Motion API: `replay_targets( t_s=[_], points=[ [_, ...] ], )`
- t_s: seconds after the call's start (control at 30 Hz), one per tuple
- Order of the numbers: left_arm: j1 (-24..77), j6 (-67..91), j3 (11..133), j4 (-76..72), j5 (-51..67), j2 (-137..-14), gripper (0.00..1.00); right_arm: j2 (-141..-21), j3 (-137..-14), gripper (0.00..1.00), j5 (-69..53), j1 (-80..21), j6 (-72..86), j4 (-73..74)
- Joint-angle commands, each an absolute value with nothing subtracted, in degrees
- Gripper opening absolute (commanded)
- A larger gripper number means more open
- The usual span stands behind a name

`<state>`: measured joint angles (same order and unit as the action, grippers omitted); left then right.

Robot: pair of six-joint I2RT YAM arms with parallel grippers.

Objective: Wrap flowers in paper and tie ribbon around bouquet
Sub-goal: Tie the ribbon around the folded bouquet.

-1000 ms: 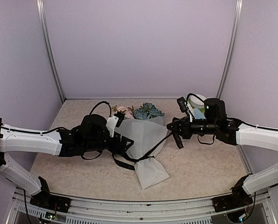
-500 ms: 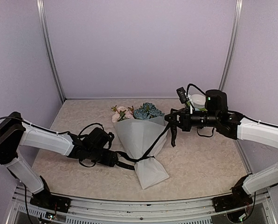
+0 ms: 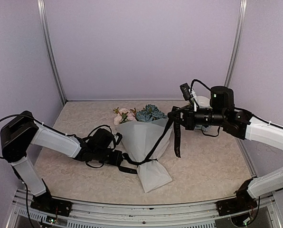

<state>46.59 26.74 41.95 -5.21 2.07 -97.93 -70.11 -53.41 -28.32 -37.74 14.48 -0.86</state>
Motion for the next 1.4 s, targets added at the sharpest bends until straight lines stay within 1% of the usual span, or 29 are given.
replay_targets(
  t_s=[0.0,0.13,0.23,0.27,0.33,0.4,0.47,0.6,0.7,0.8,0.9,0.97,1.07,1.2,1.37],
  points=[
    [45.8,29.6,35.5,3.1,2.1,-96.5,0.00,-68.9,-56.2,0.00,-19.0,-34.0,15.6,3.1],
    [47.2,34.1,30.6,2.8,-0.3,-91.7,0.00,-71.4,-53.8,0.00,-19.8,-26.8,18.1,4.1],
    [47.3,41.3,22.0,-8.5,2.2,-84.0,0.00,-72.0,-50.1,0.00,-19.5,-21.8,21.4,3.6],
    [47.4,44.2,19.3,-11.8,1.1,-81.2,0.00,-72.0,-49.1,0.00,-20.3,-20.6,22.4,2.9],
    [48.2,48.6,15.4,-12.8,-3.4,-75.9,0.00,-72.4,-48.1,0.00,-22.1,-19.7,23.1,0.5],
    [48.3,50.2,13.3,-10.2,-5.8,-70.6,0.00,-73.6,-48.4,0.00,-22.5,-19.3,23.2,-0.3],
    [48.2,51.1,12.5,-4.3,-8.5,-65.2,0.00,-75.2,-48.8,0.00,-21.5,-18.0,23.5,0.4],
    [46.7,53.9,10.4,8.8,-15.2,-53.0,0.00,-79.6,-45.5,0.00,-23.8,-9.2,28.4,-1.1],
    [44.4,56.0,7.7,11.3,-14.6,-42.8,0.00,-83.7,-38.8,0.00,-30.5,-1.5,34.4,-7.7],
    [40.9,56.5,6.7,14.0,-13.0,-35.6,0.00,-86.8,-36.8,0.00,-29.8,-0.1,34.6,-8.7],
    [38.4,55.1,7.0,15.6,-11.0,-34.1,0.00,-88.3,-36.2,0.00,-27.8,-0.1,33.6,-7.3],
    [37.5,55.0,8.8,19.7,-13.3,-35.5,0.00,-87.3,-35.5,0.00,-25.2,0.0,33.6,-6.3],
    [36.8,54.4,8.8,19.0,-12.9,-36.5,0.00,-85.8,-35.3,0.00,-22.5,0.8,33.0,-4.8],
    [36.4,55.2,8.8,19.9,-13.8,-35.5,0.00,-87.0,-35.7,0.00,-23.7,3.4,32.5,-4.0],
    [35.9,56.2,7.9,21.1,-14.2,-31.2,0.00,-88.9,-34.4,0.00,-24.8,4.7,33.0,-6.0]
  ],
)
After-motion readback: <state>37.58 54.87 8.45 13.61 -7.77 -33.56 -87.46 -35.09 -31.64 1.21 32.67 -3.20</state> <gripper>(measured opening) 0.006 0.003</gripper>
